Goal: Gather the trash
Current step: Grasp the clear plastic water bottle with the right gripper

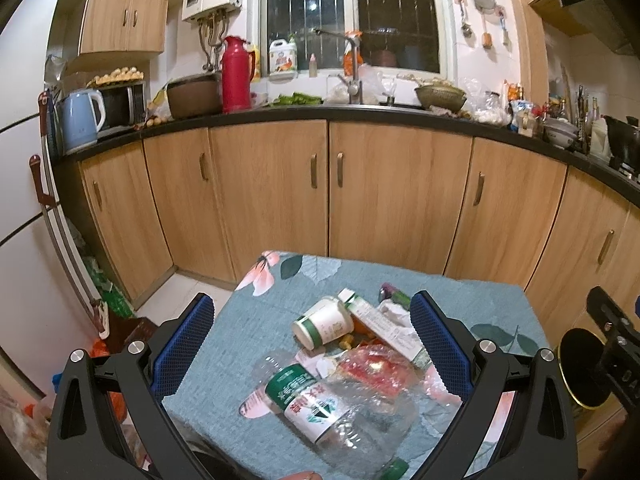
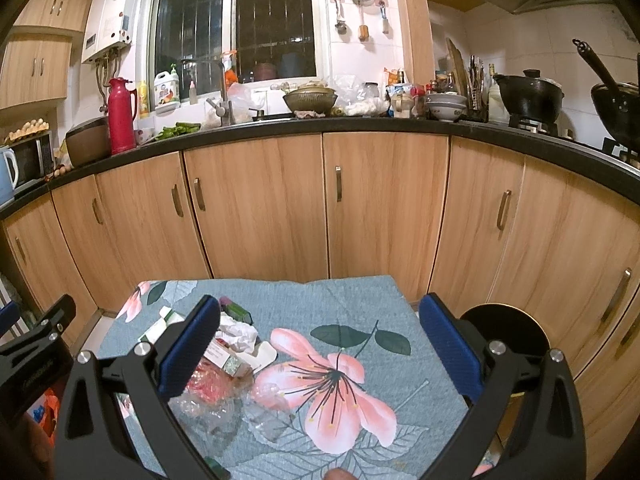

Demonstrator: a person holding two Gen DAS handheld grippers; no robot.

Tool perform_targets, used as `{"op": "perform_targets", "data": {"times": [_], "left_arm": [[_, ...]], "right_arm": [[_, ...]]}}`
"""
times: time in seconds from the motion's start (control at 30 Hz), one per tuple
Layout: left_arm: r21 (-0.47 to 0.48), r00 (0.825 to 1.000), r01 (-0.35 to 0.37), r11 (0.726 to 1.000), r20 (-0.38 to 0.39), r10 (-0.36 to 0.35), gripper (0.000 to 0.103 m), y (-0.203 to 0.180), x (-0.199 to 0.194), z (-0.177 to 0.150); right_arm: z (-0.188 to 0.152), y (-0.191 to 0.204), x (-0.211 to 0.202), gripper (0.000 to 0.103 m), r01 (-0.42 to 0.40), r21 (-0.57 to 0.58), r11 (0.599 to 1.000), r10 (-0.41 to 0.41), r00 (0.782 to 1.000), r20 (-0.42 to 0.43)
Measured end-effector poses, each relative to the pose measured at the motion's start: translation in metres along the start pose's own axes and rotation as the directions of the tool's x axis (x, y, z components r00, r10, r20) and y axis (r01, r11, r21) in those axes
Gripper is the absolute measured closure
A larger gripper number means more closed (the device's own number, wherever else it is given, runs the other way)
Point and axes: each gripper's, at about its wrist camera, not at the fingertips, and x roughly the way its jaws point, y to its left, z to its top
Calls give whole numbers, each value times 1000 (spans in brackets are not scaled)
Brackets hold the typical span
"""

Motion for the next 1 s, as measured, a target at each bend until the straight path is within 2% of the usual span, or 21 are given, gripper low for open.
{"op": "perform_targets", "data": {"times": [0.1,0.27,0.4,0.47,0.5,0.57,0.6,0.63,0.7,0.77,0.8,0.87,0.93,0.97,1.0], "left_arm": [[-10,998,-10,1000,-59,9,8,13,17,-7],[-29,986,-70,997,-151,65,8,43,44,-21],[-38,974,-110,993,-202,101,8,67,58,-34],[-39,968,-130,991,-223,118,8,77,65,-37],[-43,964,-141,989,-234,128,8,83,68,-40],[-56,957,-160,985,-252,141,8,94,74,-43],[-64,955,-169,984,-258,147,8,100,76,-44],[-69,953,-175,982,-262,152,8,104,78,-44],[-81,950,-192,978,-267,165,8,114,81,-45],[-93,946,-208,974,-273,176,8,123,83,-45],[-104,943,-219,970,-279,183,8,127,84,-45],[-125,939,-231,965,-289,188,8,134,84,-45],[-139,937,-244,960,-290,196,8,142,85,-45],[-143,935,-253,957,-290,203,8,146,86,-45],[-146,934,-256,955,-290,206,8,148,87,-45]], "right_arm": [[-4,5,5,3,-17,-16,1000,17,1000,-21],[-14,18,26,3,-77,-57,995,71,992,-103],[-29,36,41,3,-146,-124,981,122,975,-187],[-38,49,51,3,-218,-150,965,177,953,-248],[-43,55,55,3,-265,-154,952,214,934,-285],[-60,73,66,3,-395,-157,905,312,868,-387],[-70,83,71,3,-465,-159,871,361,825,-435],[-75,90,75,3,-508,-165,845,387,796,-466],[-90,113,85,3,-620,-197,759,432,707,-560],[-99,130,90,3,-687,-192,701,456,638,-621],[-101,139,89,3,-723,-172,669,479,596,-644],[-101,145,84,3,-748,-157,645,498,567,-656],[-104,146,77,3,-761,-155,631,508,555,-658],[-105,145,74,3,-775,-134,618,526,534,-662],[-108,146,73,3,-794,-106,599,547,503,-669]]}}
